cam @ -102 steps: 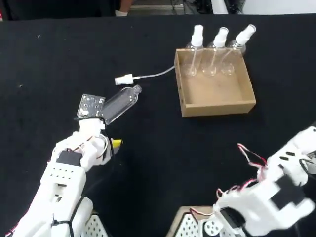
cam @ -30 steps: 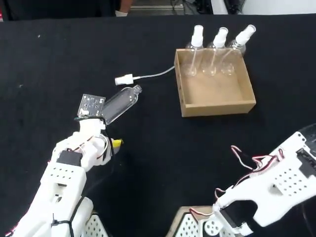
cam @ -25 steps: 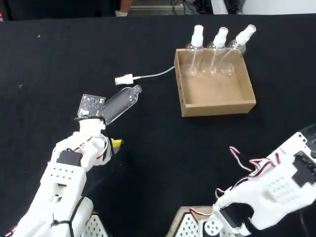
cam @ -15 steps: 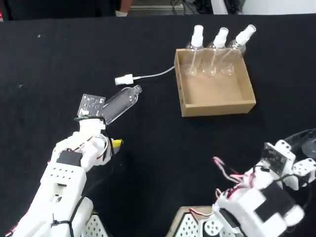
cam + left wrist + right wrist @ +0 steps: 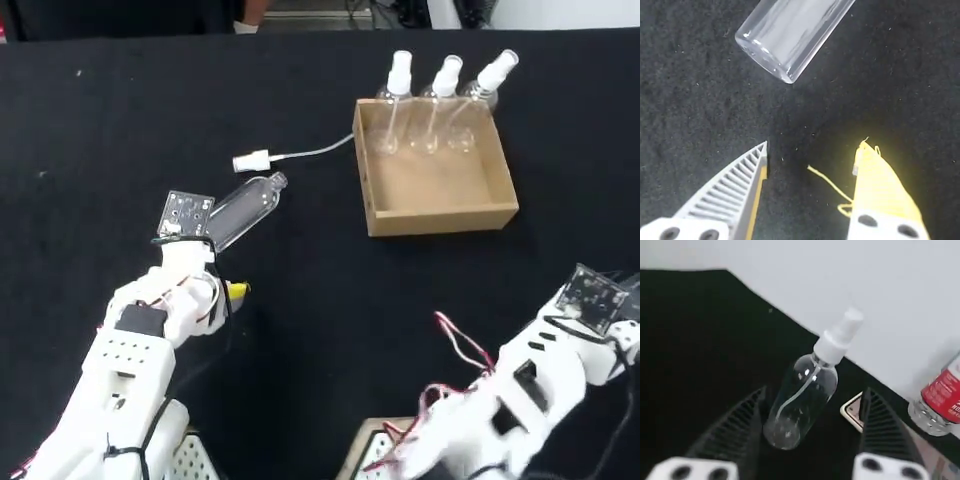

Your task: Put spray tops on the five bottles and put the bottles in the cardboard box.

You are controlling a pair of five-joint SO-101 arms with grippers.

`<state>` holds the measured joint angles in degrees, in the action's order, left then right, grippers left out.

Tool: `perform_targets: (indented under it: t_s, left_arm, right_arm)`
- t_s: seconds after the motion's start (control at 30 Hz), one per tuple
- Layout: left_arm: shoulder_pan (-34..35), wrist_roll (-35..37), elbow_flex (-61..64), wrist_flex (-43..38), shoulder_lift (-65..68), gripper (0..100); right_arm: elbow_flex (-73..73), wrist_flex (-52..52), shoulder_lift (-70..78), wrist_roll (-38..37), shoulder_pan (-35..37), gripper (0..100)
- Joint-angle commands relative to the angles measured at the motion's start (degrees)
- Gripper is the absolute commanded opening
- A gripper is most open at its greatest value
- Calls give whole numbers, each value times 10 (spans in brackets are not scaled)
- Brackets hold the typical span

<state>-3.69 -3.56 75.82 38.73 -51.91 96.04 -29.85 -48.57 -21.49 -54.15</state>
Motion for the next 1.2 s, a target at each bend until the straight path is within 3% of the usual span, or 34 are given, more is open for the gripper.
perform_targets:
  t_s: [0.0,0.27,0.37,0.53,0.87,1.17]
  left_arm:
    - [-2,3,-6,-11,-11,271]
    - [-1,3,0,-11,-11,271]
    - [-1,3,0,-11,-11,271]
    - [-1,3,0,-11,-11,271]
    - [-1,3,0,-11,-11,271]
    - [-1,3,0,-10,-11,271]
  right_arm:
    - [6,169,-212,11,0,247]
    - [-95,604,-385,7,18,248]
    - [-160,687,-381,12,21,276]
    - [-182,657,-327,47,18,420]
    - [-339,636,-60,52,-15,361]
    - [-364,427,150,51,-15,358]
